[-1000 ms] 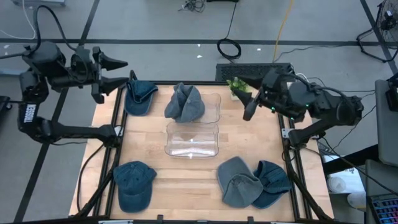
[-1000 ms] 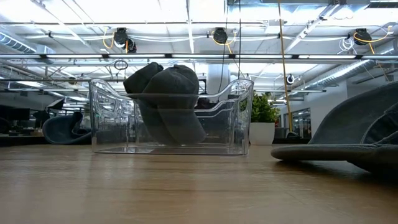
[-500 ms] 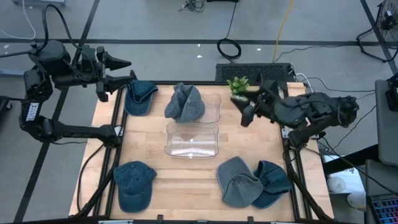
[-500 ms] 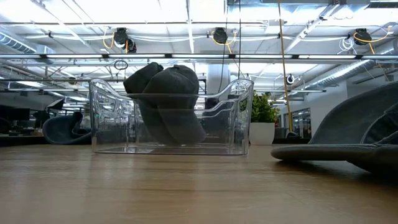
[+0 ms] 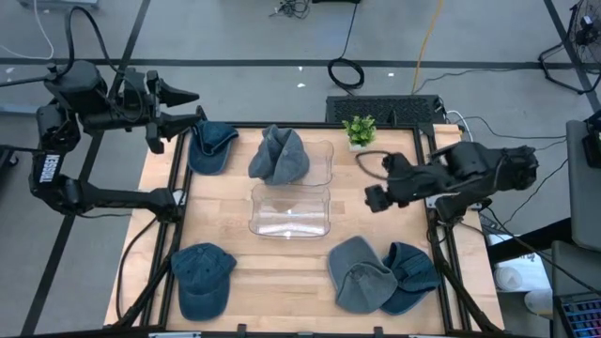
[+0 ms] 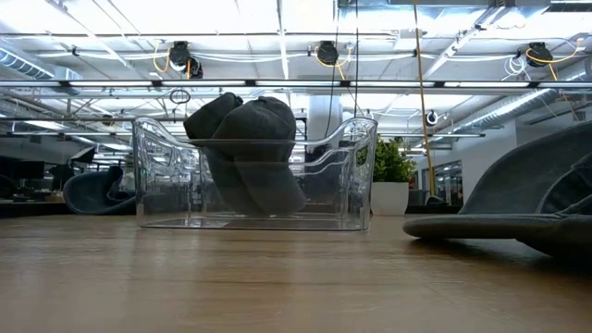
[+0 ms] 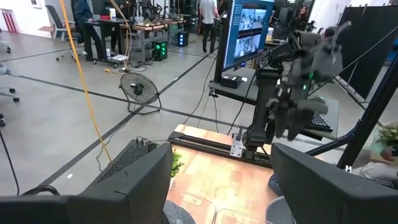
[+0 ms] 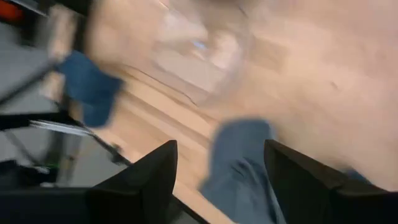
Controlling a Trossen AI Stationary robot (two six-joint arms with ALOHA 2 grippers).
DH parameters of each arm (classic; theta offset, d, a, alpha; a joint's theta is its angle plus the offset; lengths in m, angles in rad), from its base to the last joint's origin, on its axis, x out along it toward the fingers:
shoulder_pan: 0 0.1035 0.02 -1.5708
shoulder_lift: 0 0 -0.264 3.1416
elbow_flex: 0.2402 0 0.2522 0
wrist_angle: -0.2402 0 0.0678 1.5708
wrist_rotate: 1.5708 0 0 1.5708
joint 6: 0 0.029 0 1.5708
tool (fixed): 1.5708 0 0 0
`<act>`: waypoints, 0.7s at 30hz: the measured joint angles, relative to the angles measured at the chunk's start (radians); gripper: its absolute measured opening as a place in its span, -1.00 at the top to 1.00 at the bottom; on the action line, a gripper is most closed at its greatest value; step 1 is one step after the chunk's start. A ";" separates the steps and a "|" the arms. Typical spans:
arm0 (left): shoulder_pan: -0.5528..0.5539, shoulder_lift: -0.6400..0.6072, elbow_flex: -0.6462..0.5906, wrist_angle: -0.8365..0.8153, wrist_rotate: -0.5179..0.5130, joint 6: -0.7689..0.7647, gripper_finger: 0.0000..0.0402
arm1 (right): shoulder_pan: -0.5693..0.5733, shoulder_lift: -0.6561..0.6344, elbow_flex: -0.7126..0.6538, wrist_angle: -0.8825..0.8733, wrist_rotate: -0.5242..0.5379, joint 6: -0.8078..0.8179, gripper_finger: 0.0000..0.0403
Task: Pick & Place hat
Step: Put the gray cap into the top transparent bin
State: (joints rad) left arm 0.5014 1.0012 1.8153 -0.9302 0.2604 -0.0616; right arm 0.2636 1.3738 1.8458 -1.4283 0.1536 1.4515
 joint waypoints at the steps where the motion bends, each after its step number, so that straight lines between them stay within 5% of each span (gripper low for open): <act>1: 0.000 0.000 0.000 0.000 0.000 0.000 -0.40 | 0.000 0.001 -0.012 -0.023 -0.026 0.012 -0.13; 10: 0.000 0.005 0.000 0.000 -0.003 -0.098 -0.40 | -0.001 -0.001 -0.077 -0.006 -0.080 -0.045 -0.16; 21: 0.000 0.021 0.000 -0.004 0.008 -0.098 -0.43 | -0.001 -0.003 -0.157 0.019 -0.055 -0.078 -0.62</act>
State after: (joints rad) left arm 0.5014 1.0223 1.8153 -0.9345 0.2681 -0.1600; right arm 0.2626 1.3711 1.6886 -1.4093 0.0982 1.3736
